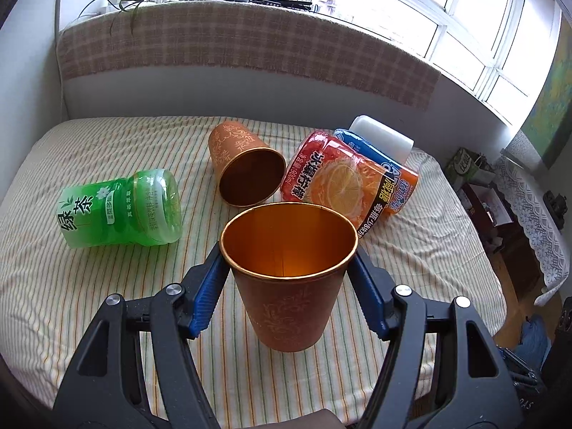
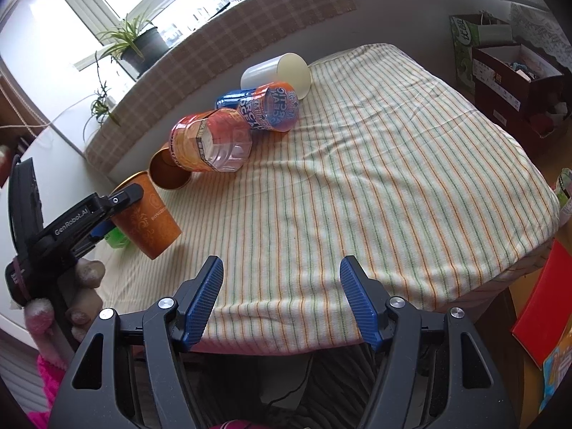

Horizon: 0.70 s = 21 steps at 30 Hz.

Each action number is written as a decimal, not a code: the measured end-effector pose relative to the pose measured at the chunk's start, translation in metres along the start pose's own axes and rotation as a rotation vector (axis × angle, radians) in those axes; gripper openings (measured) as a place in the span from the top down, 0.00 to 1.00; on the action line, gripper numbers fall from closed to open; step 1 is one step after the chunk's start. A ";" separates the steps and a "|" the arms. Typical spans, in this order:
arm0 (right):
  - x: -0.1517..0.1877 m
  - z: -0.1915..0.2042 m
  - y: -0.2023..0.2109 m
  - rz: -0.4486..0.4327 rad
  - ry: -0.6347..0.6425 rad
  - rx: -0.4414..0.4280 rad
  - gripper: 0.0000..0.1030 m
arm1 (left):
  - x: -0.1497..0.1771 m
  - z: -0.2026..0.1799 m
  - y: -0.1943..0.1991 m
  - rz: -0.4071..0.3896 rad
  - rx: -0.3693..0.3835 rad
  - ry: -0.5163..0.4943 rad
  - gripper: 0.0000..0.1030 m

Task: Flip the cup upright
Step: 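Lower the brown cup upright onto the bed and open the left tool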

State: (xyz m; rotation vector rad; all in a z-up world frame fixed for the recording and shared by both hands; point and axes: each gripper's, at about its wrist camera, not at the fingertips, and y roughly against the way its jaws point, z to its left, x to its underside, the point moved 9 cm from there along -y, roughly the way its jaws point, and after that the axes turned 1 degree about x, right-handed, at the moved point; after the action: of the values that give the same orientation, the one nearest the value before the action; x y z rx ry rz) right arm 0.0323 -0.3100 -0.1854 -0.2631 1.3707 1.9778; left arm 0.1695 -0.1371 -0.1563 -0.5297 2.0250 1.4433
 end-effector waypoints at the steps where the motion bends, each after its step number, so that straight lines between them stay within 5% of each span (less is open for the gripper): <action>1: 0.000 0.001 0.000 -0.001 0.002 0.000 0.35 | 0.000 -0.001 -0.001 -0.006 -0.007 -0.009 0.33; 21: 0.001 0.012 -0.003 0.007 0.030 0.003 0.35 | 0.027 -0.009 0.009 0.040 0.036 -0.054 0.33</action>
State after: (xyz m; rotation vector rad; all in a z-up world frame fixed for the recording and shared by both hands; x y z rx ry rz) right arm 0.0365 -0.2984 -0.1830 -0.2886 1.3949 1.9846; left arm 0.1411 -0.1422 -0.1658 -0.4332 2.0249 1.4268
